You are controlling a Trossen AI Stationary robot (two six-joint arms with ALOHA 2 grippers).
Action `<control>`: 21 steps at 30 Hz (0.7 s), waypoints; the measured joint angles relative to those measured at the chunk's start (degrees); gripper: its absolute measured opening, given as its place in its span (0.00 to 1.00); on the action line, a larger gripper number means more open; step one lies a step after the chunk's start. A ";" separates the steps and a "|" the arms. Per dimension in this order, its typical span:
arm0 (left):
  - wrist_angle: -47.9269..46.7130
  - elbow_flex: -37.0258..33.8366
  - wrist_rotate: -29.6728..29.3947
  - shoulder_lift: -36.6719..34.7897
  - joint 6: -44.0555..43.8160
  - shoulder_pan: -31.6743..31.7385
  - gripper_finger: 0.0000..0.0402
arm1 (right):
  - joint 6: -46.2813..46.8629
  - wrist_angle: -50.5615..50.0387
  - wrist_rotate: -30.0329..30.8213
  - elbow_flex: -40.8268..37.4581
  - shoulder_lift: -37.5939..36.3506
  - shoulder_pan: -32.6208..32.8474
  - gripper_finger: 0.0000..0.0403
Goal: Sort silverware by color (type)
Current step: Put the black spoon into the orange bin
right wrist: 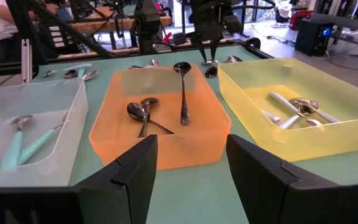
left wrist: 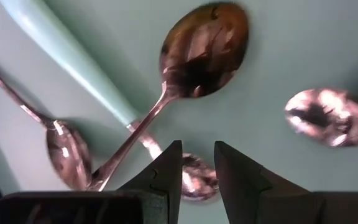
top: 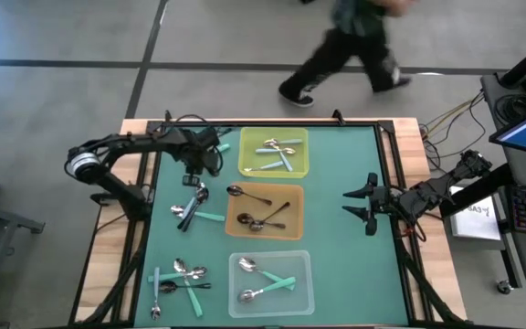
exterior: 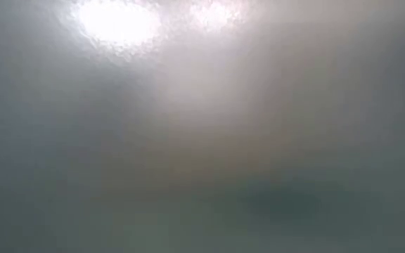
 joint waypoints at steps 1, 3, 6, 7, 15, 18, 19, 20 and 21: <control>0.00 0.08 -0.05 0.04 0.47 0.43 0.19 | 0.00 -0.01 0.00 0.00 0.00 0.01 0.46; 0.00 0.17 -0.01 -0.10 1.08 0.92 0.19 | 0.00 0.01 0.00 0.00 0.00 -0.01 0.46; 0.05 0.33 0.02 -0.22 3.61 1.06 0.19 | 0.00 0.01 0.00 0.00 0.00 0.01 0.46; 0.21 0.33 0.10 -0.22 5.14 1.02 0.19 | 0.00 0.01 0.00 -0.02 0.00 -0.01 0.46; 6.75 0.33 1.58 1.67 15.75 1.15 0.19 | 0.00 0.01 0.00 0.00 0.00 0.01 0.46; 7.21 0.33 2.12 4.18 16.74 1.17 0.19 | 0.00 0.01 0.00 0.00 0.00 0.01 0.46; 7.15 0.33 2.11 5.31 16.78 1.19 0.19 | 0.00 0.01 0.00 0.00 0.00 -0.01 0.46; 6.97 0.48 2.09 6.39 16.79 1.21 0.19 | 0.00 -0.01 0.00 0.00 0.00 0.01 0.46; 7.05 0.59 1.94 7.44 16.82 1.19 0.19 | 0.00 0.00 0.00 0.00 0.00 0.01 0.46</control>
